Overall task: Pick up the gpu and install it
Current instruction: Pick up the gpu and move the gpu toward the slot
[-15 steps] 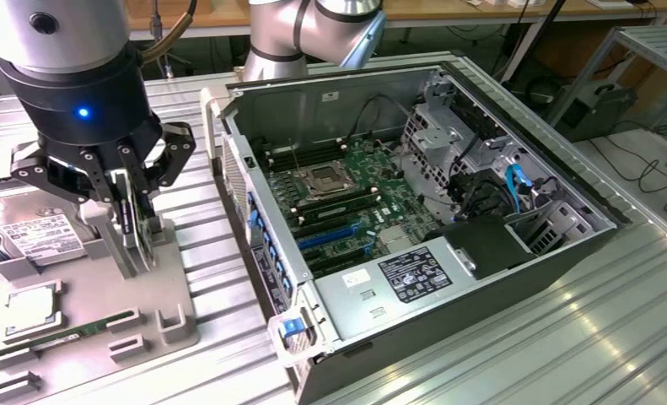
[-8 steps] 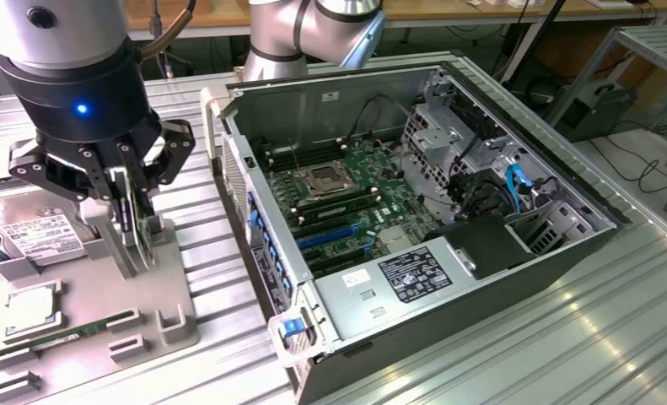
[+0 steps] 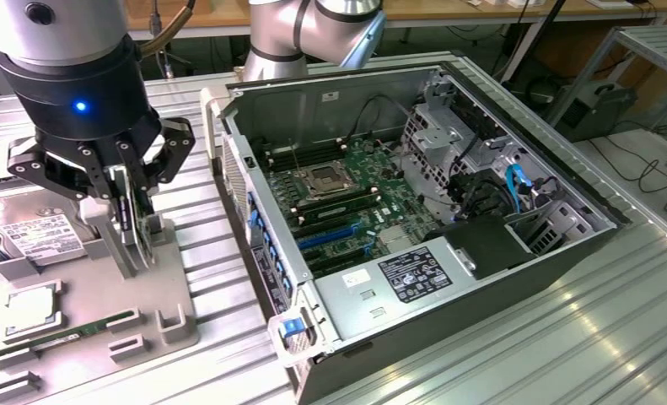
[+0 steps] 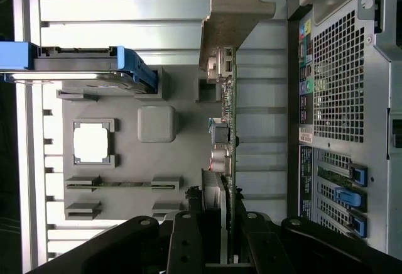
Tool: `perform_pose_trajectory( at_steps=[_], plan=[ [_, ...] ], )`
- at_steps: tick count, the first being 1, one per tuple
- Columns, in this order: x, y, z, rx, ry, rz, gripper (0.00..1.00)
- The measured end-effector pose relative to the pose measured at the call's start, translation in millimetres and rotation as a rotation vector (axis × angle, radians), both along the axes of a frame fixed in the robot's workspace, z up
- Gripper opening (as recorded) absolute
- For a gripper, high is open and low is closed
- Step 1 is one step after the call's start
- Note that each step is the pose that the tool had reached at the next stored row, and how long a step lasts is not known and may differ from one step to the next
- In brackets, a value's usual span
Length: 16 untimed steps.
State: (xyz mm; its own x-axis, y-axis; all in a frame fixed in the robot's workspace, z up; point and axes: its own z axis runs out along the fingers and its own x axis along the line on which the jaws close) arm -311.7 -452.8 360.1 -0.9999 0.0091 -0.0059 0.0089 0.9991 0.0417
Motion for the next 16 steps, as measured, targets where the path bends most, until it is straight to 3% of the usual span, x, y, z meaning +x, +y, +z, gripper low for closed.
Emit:
perform_pose_trajectory(
  at_steps=[16],
  plan=[
    [0.0, 0.0, 5.3, 0.0001, -0.0001, 0.000, 0.28]
  ],
)
